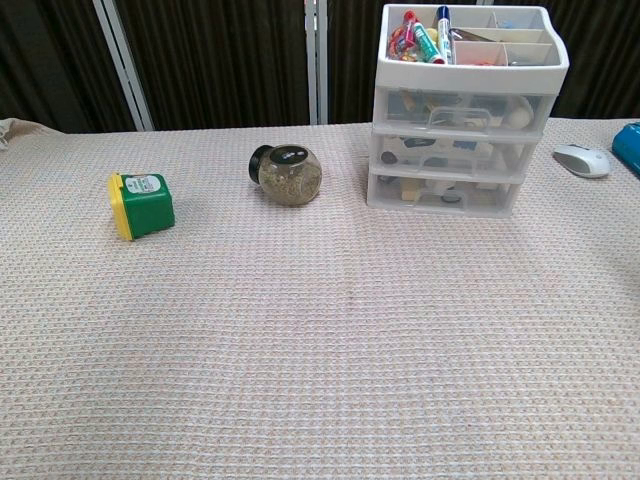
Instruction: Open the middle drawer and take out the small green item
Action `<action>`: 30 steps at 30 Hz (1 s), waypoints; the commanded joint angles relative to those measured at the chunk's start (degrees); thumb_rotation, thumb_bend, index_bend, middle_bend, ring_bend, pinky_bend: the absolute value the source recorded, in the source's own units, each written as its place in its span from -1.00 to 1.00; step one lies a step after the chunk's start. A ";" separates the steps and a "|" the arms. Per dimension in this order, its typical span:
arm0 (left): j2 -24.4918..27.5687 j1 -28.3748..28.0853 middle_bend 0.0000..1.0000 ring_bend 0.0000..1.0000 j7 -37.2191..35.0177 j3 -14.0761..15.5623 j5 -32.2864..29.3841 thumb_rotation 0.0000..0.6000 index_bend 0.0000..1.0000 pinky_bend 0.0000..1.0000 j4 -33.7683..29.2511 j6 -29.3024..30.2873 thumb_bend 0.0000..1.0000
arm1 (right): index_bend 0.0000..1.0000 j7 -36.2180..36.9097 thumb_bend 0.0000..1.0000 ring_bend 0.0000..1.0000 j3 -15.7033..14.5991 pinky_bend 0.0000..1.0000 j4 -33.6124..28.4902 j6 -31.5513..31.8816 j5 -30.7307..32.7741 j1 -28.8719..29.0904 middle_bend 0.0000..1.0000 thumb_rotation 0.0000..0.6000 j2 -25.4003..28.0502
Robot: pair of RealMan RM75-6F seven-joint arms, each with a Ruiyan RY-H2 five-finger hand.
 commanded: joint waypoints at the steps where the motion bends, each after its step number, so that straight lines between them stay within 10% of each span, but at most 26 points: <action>1: 0.05 -0.11 -1.00 -1.00 -0.03 -0.04 0.03 1.00 -1.00 -1.00 -0.03 -0.14 -0.45 | -0.75 10.48 -0.76 0.32 5.73 0.13 -6.79 -10.96 12.35 4.28 0.25 1.00 0.06; 10: 0.20 -0.44 -1.00 -1.00 -0.40 -0.12 0.10 1.00 -1.00 -1.00 0.07 -0.63 -0.45 | -0.74 26.89 -0.65 0.58 13.62 0.33 -6.88 -30.67 31.13 12.21 0.55 1.00 -0.90; 30: 0.32 -0.67 -1.00 -1.00 -0.94 -0.15 0.09 1.00 -1.00 -1.00 0.23 -0.97 -0.45 | -0.62 34.54 -0.56 0.58 18.03 0.33 8.87 -36.31 46.96 21.52 0.55 1.00 -15.53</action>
